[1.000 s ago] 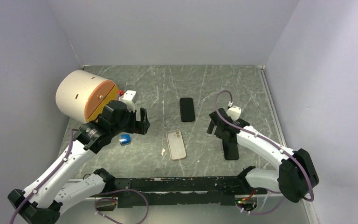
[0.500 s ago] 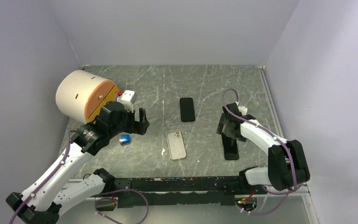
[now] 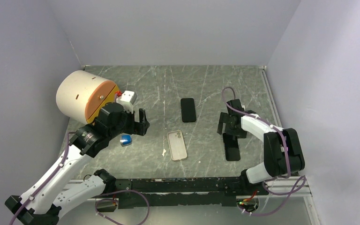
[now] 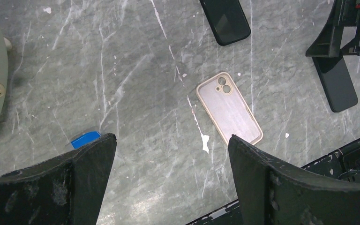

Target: Put the phone into the phone case

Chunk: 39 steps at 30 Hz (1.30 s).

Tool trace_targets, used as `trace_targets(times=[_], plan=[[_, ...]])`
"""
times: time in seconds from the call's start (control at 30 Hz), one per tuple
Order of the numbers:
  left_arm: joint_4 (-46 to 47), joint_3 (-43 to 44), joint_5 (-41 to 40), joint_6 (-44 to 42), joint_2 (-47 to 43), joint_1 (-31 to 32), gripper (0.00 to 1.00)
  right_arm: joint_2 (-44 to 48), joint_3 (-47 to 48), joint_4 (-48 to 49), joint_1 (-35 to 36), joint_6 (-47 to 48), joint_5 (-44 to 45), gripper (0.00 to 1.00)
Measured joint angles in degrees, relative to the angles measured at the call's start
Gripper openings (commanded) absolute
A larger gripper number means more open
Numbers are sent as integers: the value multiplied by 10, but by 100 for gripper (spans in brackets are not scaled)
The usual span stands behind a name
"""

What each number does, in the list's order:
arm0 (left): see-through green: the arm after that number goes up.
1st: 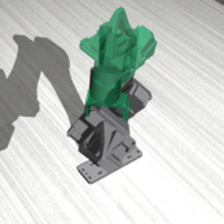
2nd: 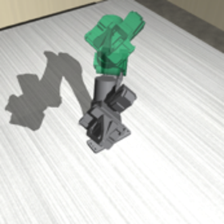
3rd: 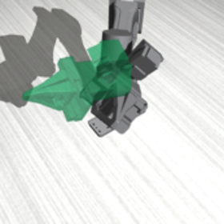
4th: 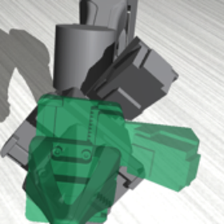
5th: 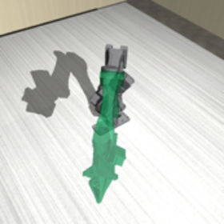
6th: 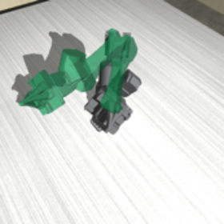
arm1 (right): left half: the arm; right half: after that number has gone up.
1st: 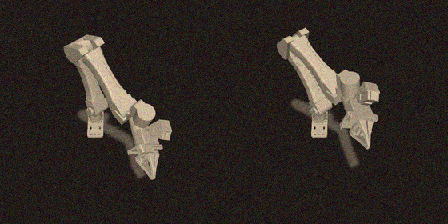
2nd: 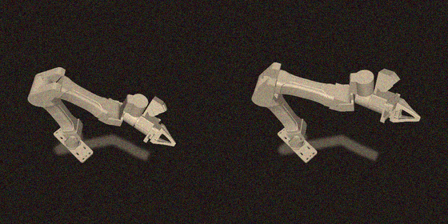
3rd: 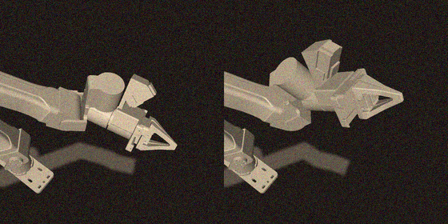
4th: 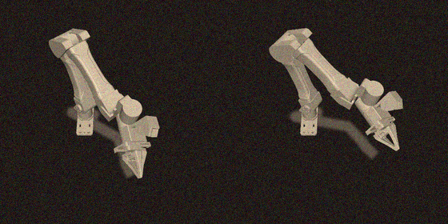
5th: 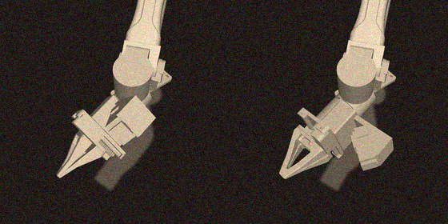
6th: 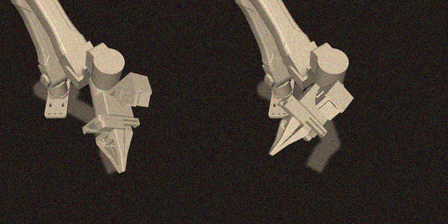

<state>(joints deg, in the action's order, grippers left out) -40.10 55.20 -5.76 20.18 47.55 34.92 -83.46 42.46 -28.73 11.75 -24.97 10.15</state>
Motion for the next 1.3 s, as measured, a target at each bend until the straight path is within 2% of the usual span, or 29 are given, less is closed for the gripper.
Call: trace_targets(times=[0.17,0.3,0.4,0.73,1.07,1.2,1.3], plan=[[0,0,0,0,-1,0,94,-21,17,2,-1,17,-27,82],[0,0,0,0,-2,0,94,-21,19,1,-1,25,-32,68],[0,0,0,0,-3,0,94,-25,23,-3,-1,30,-33,65],[0,0,-1,0,-10,0,94,-34,33,-10,-1,22,-37,61],[0,-1,-1,0,-10,0,94,-35,35,20,-2,-36,-74,56],[0,-4,-2,0,-13,0,94,-38,37,44,-2,-69,-108,57],[0,-5,-4,0,-13,0,94,-44,40,61,-1,-87,-129,61]])
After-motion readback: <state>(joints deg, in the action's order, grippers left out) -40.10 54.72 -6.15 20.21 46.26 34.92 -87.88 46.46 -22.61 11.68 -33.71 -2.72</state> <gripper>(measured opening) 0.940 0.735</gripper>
